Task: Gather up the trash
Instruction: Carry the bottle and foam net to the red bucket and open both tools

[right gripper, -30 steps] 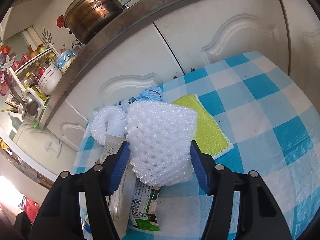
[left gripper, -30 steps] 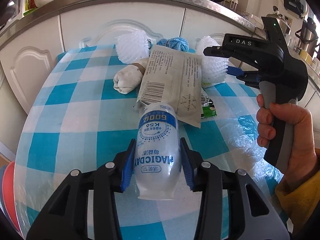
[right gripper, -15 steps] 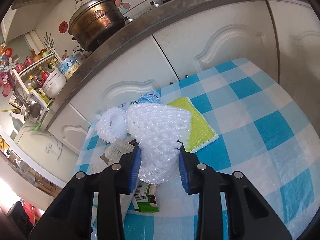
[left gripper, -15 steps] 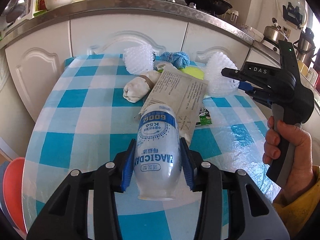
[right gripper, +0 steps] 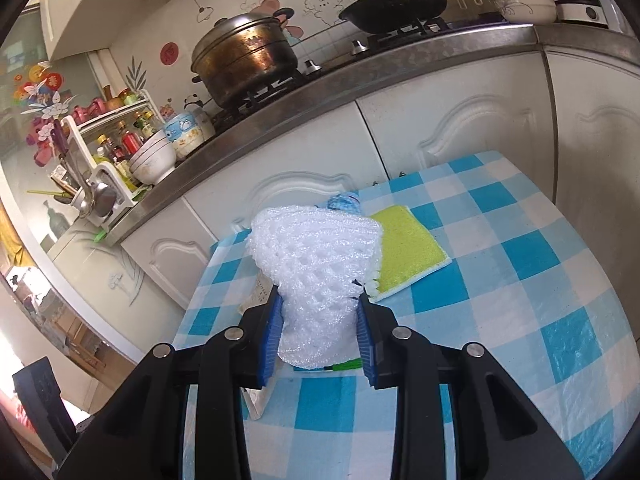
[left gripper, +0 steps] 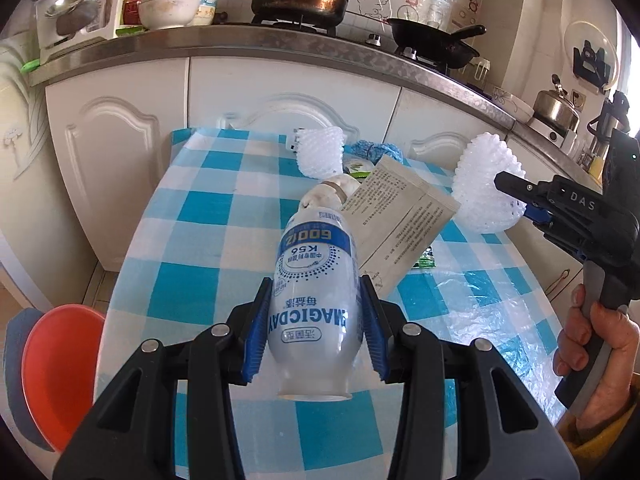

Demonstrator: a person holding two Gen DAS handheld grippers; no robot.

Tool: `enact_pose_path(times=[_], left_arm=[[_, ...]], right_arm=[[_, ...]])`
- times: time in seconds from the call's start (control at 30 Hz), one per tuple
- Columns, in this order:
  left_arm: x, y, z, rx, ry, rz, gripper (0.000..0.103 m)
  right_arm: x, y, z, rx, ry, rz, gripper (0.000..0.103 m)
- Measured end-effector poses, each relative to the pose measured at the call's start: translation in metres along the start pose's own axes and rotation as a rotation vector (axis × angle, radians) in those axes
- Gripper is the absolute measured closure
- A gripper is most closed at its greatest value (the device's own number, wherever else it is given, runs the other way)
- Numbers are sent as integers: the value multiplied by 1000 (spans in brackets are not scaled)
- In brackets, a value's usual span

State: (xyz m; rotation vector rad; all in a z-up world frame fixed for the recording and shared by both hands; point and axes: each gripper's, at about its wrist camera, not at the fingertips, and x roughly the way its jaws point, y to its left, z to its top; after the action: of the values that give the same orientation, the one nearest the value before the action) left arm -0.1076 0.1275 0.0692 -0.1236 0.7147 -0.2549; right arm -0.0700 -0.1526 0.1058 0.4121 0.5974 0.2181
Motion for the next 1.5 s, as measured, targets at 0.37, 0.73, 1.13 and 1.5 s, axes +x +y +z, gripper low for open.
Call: enact_pose_path(times=[0.37,0.73,1.13,1.5], left_arm=[[-23,43,-12,-52,-5,57,59],[-59,98,-22,-137,-38,163,59],[-84,217,-55,-380,14,339,59],[-58,253,-87,-476,76,356,24]], right_arm=[[-27,11,3,-50,-65,-73,69],[-1,91,-27,-68,133,249,68],[72,264,-116,-377,441,518,60],[111,295,-159,-452,531,493,21]])
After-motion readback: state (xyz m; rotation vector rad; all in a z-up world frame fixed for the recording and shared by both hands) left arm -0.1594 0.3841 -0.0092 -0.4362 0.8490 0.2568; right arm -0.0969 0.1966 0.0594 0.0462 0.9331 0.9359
